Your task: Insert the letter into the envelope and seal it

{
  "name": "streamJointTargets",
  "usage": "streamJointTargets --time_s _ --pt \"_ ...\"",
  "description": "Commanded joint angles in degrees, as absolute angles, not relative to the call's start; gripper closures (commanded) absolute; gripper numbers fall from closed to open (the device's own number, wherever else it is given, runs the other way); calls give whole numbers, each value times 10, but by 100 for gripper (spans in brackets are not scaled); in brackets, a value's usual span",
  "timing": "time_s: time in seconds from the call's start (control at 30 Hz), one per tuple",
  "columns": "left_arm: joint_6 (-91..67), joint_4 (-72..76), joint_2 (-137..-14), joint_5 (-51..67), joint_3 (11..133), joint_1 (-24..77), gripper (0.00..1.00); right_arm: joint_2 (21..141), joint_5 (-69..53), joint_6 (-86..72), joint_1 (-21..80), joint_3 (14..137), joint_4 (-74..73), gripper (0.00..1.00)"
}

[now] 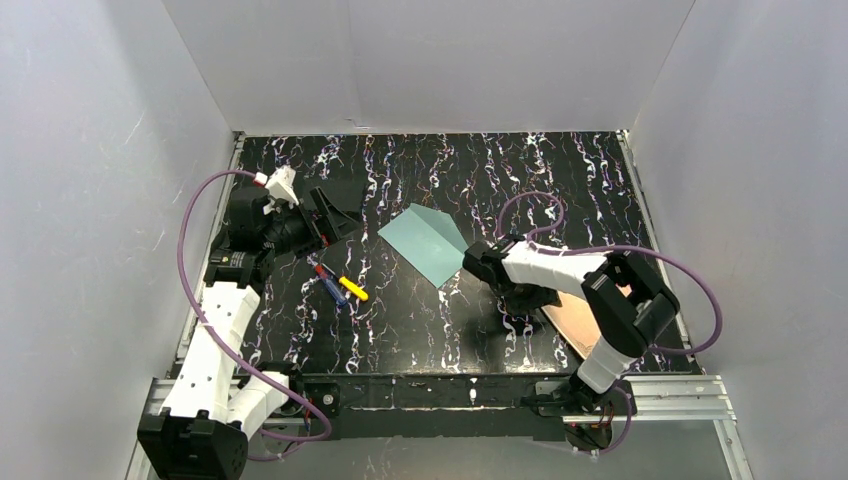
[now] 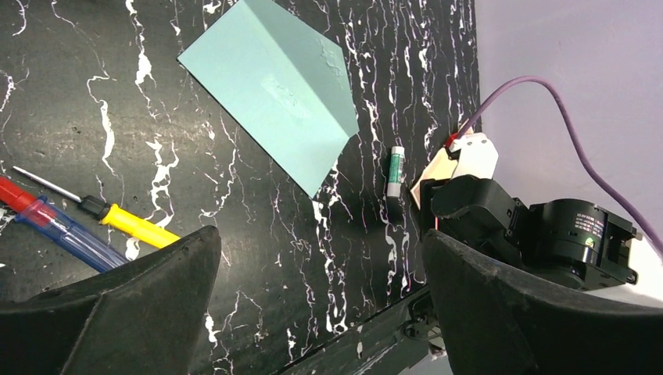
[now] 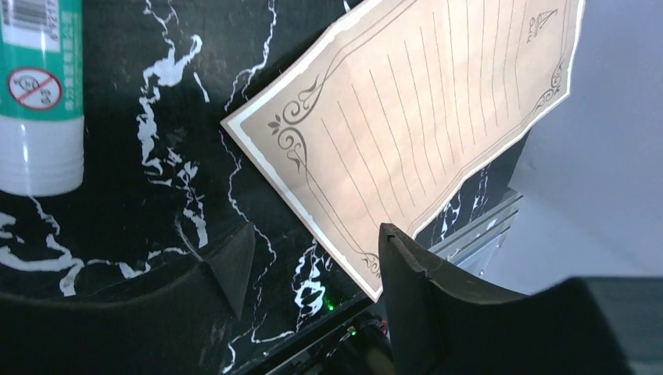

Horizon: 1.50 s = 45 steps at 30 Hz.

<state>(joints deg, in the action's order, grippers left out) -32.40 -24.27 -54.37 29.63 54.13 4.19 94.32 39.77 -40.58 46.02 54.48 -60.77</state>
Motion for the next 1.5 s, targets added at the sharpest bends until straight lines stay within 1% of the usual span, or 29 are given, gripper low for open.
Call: streamJointTargets --time_s 0.0,0.17,0.23,0.43,0.5,0.53,0.67,0.73,0.77,0.93,1.1,1.27,1.37,1.47 --pt "-309 -268 -548 289 570 38 1 969 451 -414 461 555 -583 33" --pt "-308 -269 -553 280 579 38 1 1010 464 -433 463 549 -564 36" --pt "-308 -270 -553 277 580 38 1 1021 480 -452 463 551 -568 40" --pt "-309 -268 -551 273 580 38 1 1063 506 -466 461 566 -561 43" --pt "-306 -271 -550 271 583 38 1 1077 504 -461 460 565 -550 47" --pt "-304 -273 -550 269 586 38 1 1082 504 -461 459 564 -547 51" --pt "-296 -286 -550 261 598 38 1 1078 514 -456 451 569 -540 84" --pt "-296 -289 -549 257 601 38 1 1072 524 -452 448 581 -544 95" --pt "-297 -289 -548 257 600 38 1 1069 529 -448 447 588 -546 99" --pt "-300 -287 -547 255 595 38 1 1050 546 -426 446 637 -563 99" --pt "-303 -283 -547 263 592 38 1 990 494 -392 442 710 -556 99" --pt "-343 -224 -555 338 551 42 1 957 450 -384 422 787 -567 99" --pt "-387 -155 -556 349 495 84 1 939 413 -394 402 794 -566 99" --pt "-421 -84 -563 308 438 182 1 914 372 -398 380 776 -548 99"
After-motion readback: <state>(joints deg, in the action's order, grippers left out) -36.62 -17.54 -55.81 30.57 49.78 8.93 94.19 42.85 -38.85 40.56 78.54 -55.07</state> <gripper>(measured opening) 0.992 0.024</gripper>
